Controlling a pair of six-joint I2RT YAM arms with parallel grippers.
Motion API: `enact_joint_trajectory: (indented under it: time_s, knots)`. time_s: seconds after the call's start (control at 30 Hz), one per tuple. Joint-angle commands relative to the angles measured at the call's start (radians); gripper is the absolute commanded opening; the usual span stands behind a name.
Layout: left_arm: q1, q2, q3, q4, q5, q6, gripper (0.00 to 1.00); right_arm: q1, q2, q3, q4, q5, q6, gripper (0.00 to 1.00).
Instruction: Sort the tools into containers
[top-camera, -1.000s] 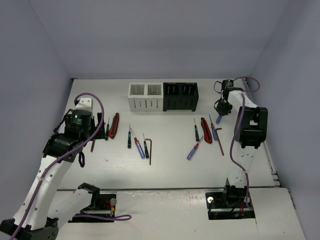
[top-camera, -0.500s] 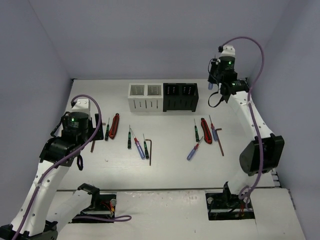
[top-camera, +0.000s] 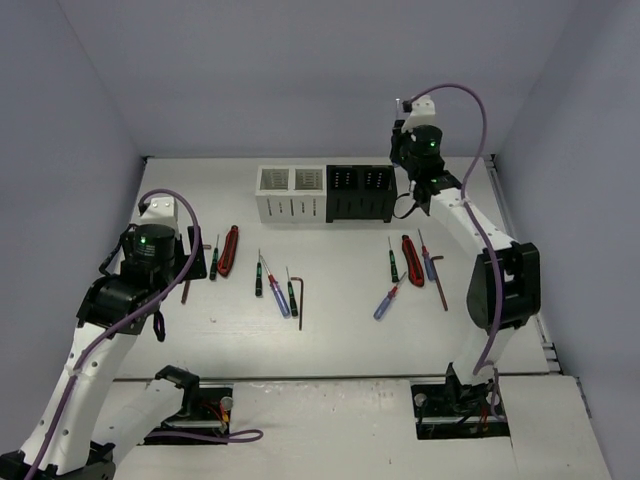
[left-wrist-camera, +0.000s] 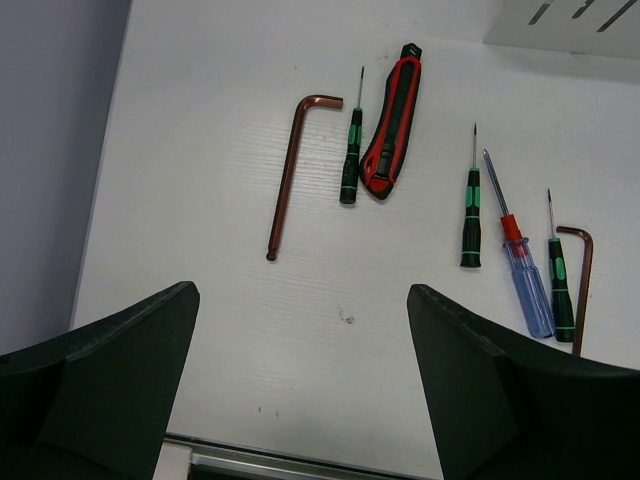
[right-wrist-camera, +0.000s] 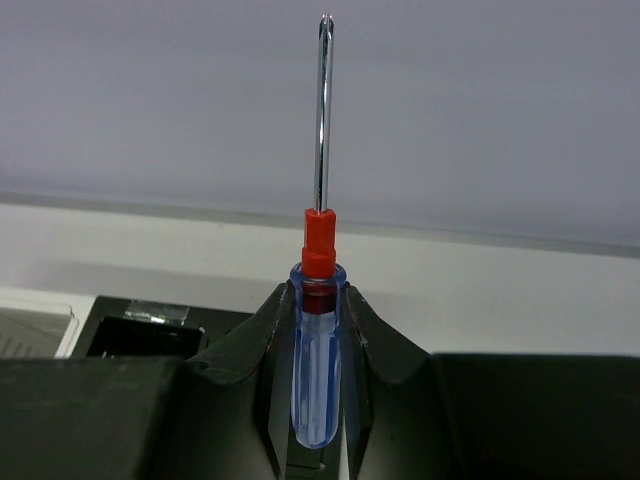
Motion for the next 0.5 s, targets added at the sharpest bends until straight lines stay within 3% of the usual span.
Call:
enact_joint_trajectory:
  time_s: [0.0,0.47]
  knots:
    - [-0.001,-0.015,0.038,0.033,-0.016,-0.031,0.82,0.04,0.012,0.009,0.231,0.016,-0.027,0.0]
    - [-0.002,-0.119,0.004,0.033,0.004,-0.016,0.82,0.07,0.156,-0.082,0.404,0.026,0.002,0.0]
